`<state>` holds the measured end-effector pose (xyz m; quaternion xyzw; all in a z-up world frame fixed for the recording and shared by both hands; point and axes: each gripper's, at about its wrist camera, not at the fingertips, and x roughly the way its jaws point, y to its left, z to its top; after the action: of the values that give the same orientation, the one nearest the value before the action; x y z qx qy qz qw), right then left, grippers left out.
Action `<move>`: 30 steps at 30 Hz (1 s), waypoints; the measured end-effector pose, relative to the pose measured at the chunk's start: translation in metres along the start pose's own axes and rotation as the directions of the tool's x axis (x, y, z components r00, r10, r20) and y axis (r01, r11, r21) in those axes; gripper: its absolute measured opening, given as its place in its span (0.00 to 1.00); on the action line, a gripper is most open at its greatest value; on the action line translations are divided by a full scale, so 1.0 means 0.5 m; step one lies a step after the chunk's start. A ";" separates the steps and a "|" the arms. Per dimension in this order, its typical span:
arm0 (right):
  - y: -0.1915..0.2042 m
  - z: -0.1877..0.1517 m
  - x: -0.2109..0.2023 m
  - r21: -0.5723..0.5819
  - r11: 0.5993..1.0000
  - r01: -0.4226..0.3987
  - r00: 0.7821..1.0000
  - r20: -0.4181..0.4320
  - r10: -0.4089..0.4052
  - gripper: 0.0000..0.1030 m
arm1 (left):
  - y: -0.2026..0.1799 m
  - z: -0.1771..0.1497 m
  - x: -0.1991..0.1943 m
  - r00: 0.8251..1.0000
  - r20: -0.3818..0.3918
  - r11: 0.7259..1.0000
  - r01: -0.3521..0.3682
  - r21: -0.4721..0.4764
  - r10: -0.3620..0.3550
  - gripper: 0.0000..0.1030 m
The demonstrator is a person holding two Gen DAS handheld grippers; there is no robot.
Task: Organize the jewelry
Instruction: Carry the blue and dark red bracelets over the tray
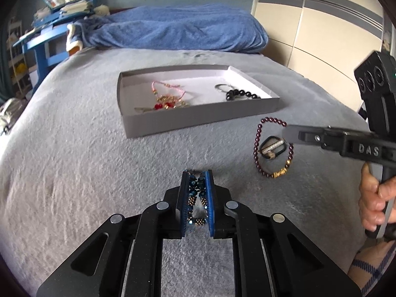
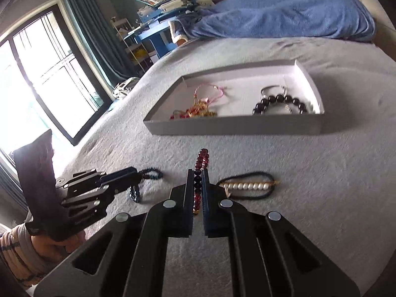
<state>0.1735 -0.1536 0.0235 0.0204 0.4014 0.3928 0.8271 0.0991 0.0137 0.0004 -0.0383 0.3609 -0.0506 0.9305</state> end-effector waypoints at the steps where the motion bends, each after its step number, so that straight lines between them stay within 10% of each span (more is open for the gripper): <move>1: 0.000 0.006 -0.005 -0.003 1.000 0.003 1.000 0.006 -0.003 0.05 | -0.003 0.005 -0.004 1.000 0.008 1.000 0.002 0.006 -0.002 0.13; 30: -0.054 0.162 -0.042 -0.043 0.997 0.071 0.993 0.099 -0.066 0.05 | -0.014 0.191 -0.006 0.992 0.127 0.998 0.011 0.066 -0.019 0.13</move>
<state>0.2380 -0.1635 0.0824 0.0067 0.3516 0.3720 0.8590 0.1609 0.0103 0.0738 -0.0136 0.2987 -0.0667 0.9519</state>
